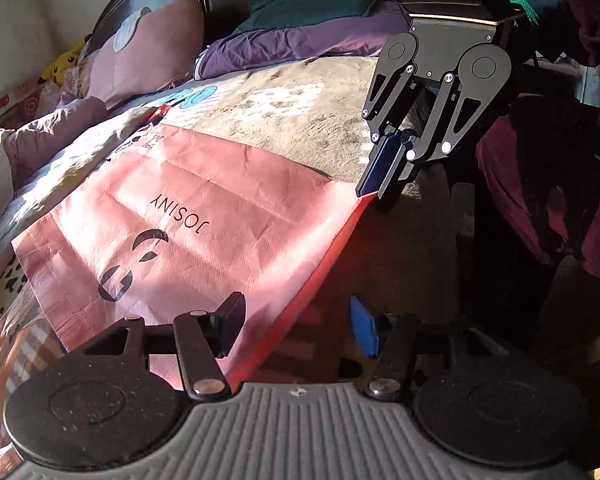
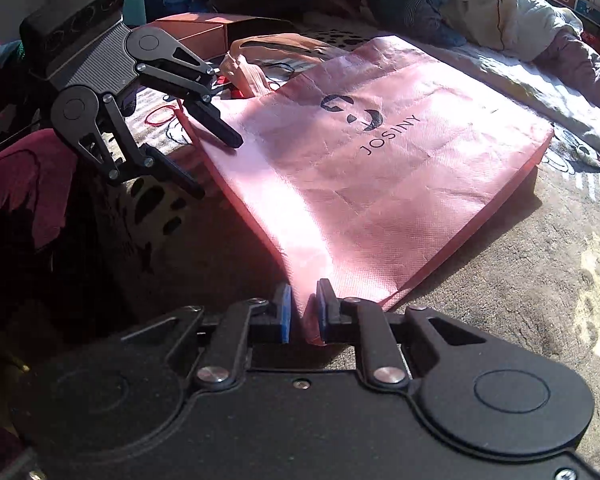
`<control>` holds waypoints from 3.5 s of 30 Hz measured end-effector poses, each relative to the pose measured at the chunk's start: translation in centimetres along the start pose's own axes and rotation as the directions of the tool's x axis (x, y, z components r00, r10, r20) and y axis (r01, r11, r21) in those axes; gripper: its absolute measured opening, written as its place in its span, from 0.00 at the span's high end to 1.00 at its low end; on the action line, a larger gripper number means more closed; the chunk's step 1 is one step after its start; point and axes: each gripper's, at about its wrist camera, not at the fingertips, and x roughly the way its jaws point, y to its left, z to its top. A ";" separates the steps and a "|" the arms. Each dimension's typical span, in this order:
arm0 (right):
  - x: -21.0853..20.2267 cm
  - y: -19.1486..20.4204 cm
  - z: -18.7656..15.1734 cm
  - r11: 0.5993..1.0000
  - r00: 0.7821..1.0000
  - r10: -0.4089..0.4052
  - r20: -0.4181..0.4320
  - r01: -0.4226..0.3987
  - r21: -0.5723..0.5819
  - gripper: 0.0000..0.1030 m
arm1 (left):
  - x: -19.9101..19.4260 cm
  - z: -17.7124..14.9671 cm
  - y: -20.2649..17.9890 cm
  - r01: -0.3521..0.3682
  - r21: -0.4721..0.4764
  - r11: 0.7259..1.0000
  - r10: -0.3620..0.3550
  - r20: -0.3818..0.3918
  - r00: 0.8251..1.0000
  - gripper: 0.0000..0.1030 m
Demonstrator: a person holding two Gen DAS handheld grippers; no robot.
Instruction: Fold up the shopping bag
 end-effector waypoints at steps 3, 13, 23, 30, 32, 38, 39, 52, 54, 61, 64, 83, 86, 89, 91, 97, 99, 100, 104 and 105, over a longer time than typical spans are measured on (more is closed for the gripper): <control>0.3 1.1 0.5 0.990 0.996 0.084 0.033 -0.087 0.109 0.87 | 1.6 1.0 -1.4 -0.035 0.033 0.999 0.036 -0.044 0.998 0.67; 0.6 9.0 -1.2 0.719 0.981 -0.163 0.107 0.192 -0.668 0.39 | -0.1 -0.3 -3.0 -0.047 0.262 0.964 0.059 -0.038 0.998 0.87; 3.6 5.6 0.4 0.618 0.955 -0.270 0.119 0.267 -0.739 0.88 | -3.0 0.0 -5.1 -0.029 0.493 0.870 0.012 0.036 0.999 0.87; 3.5 6.6 1.1 0.748 0.957 -0.288 -0.017 0.214 -0.629 0.94 | -1.0 -2.3 -3.2 -0.262 0.371 0.891 0.263 0.049 0.964 0.87; 3.2 8.0 1.2 0.795 0.945 -0.325 -0.037 0.252 -0.551 0.94 | 0.3 -2.6 -2.4 -0.347 0.310 0.885 0.357 0.026 0.934 0.87; 4.3 11.7 1.2 0.796 0.909 -0.417 0.002 0.366 -0.482 0.94 | 1.2 -2.6 -2.5 -0.298 0.260 0.918 0.323 -0.056 0.945 0.78; 4.7 11.8 1.2 0.792 0.905 -0.426 0.004 0.375 -0.481 0.94 | 0.7 -2.5 -2.6 -0.291 0.249 0.924 0.313 -0.056 0.948 0.72; 4.1 12.7 2.1 0.843 0.924 -0.383 0.013 0.356 -0.403 0.92 | -0.5 -1.1 -6.4 -0.307 0.122 0.944 0.313 -0.028 0.949 0.77; 4.4 12.6 1.7 0.829 0.920 -0.393 0.007 0.357 -0.431 0.86 | -0.4 -1.2 -6.2 -0.306 0.084 0.948 0.310 -0.037 0.950 0.81; 3.7 9.3 -0.6 0.751 0.887 -0.461 -0.008 0.386 -0.536 0.56 | -1.0 -3.1 -5.6 -0.305 0.077 0.949 0.307 -0.021 0.951 0.83; 3.4 7.2 -0.9 0.718 0.866 -0.500 -0.014 0.406 -0.566 0.47 | -1.6 -3.2 -5.3 -0.330 0.056 0.942 0.330 0.017 0.944 0.83; 6.8 13.5 -0.6 0.631 0.830 -0.512 0.224 0.539 -0.557 0.77 | -2.0 1.1 -9.3 -0.419 0.099 0.902 0.425 -0.045 0.904 0.84; 6.0 11.5 -0.4 0.752 0.847 -0.491 0.205 0.531 -0.391 0.90 | -3.1 0.7 -9.5 -0.416 0.075 0.906 0.418 -0.008 0.908 0.80; 3.7 7.4 -0.4 0.887 0.874 -0.445 0.196 0.460 -0.041 0.90 | -5.6 0.1 -9.0 -0.456 -0.033 0.889 0.457 0.080 0.886 0.78; 2.3 3.7 -1.3 0.904 0.894 -0.396 0.207 0.340 0.261 0.90 | -6.5 -0.1 -8.0 -0.482 -0.115 0.869 0.492 0.087 0.866 0.78; 0.4 -3.4 -7.7 0.577 0.883 -0.295 0.366 -0.140 0.804 0.90 | -4.7 -1.4 -3.6 -0.361 -0.361 0.860 0.392 0.016 0.920 0.78; 0.6 -4.5 -9.0 0.478 0.869 -0.234 0.436 -0.288 0.830 0.90 | -4.3 -2.1 -2.2 -0.305 -0.449 0.840 0.354 0.028 0.935 0.78; 0.8 -4.9 -9.4 0.442 0.863 -0.190 0.468 -0.350 0.826 0.90 | -4.2 -2.4 -1.6 -0.283 -0.482 0.829 0.340 0.031 0.940 0.78; 0.8 -5.4 -7.4 0.631 0.871 0.071 0.485 -0.416 0.655 0.90 | -4.7 -3.2 -0.4 -0.264 -0.428 0.864 0.307 0.031 0.951 0.72; 0.7 -6.0 -7.1 0.644 0.869 0.131 0.477 -0.440 0.626 0.90 | -4.8 -3.4 -0.2 -0.262 -0.406 0.876 0.300 0.030 0.954 0.51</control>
